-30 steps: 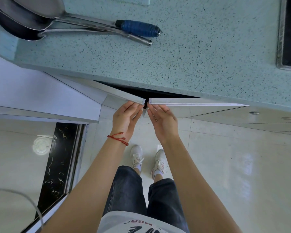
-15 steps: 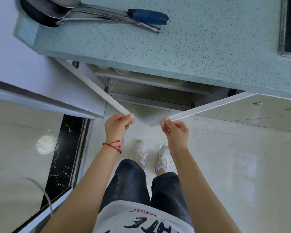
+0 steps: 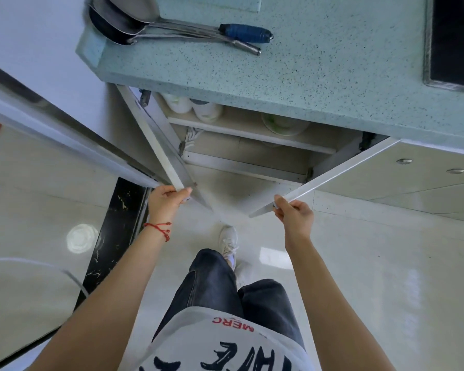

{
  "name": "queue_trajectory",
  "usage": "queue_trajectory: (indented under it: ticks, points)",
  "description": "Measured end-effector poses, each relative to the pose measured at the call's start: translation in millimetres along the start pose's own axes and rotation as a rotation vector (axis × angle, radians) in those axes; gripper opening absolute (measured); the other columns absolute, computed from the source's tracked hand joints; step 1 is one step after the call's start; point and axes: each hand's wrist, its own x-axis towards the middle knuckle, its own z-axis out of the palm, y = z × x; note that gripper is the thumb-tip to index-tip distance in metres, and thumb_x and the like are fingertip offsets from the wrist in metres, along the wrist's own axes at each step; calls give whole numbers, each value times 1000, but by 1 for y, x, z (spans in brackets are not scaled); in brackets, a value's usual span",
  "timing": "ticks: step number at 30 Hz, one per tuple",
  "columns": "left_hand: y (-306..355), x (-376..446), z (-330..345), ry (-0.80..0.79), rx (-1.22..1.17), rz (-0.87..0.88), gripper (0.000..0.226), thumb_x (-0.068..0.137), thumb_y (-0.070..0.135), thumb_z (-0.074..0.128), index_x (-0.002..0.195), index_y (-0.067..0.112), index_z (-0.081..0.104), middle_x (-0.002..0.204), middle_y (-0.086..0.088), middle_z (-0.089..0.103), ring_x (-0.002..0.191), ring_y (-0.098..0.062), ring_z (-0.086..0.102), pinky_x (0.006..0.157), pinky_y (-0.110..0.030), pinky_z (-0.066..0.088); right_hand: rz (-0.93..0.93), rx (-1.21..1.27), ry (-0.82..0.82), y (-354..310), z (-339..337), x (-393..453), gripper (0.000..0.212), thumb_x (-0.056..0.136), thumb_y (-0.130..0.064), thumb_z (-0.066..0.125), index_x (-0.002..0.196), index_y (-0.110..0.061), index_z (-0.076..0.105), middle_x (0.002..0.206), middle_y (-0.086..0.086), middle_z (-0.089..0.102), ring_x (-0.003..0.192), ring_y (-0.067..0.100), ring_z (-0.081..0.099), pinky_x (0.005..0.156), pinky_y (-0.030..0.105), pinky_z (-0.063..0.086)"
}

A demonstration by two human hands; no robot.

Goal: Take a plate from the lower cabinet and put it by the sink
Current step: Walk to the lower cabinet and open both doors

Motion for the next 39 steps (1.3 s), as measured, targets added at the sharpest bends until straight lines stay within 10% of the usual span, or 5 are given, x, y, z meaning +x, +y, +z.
queue_trajectory:
  ticks: [17,23,39]
  points:
    - [-8,-18,-56,28,282,133,27,73,16,71,92,-2,65,93,-20,68,82,-26,60,75,-32,45,-118,-234,164,32,-71,-31,17,75,-17,65,75,-8,51,59,-2,46,54,15,40,51,23,35]
    - [-11,-20,-85,10,373,197,25,75,13,70,93,-4,63,95,-22,67,82,-24,57,76,-31,43,-138,-256,284,43,-88,-38,21,78,-18,66,90,-1,63,78,8,61,73,23,53,74,33,46]
    - [-22,-17,-123,49,355,230,27,77,9,67,98,-8,63,99,-27,67,94,-38,61,79,-33,43,-100,-203,446,51,-128,-51,27,77,-15,64,101,-2,67,88,11,66,76,22,52,74,28,40]
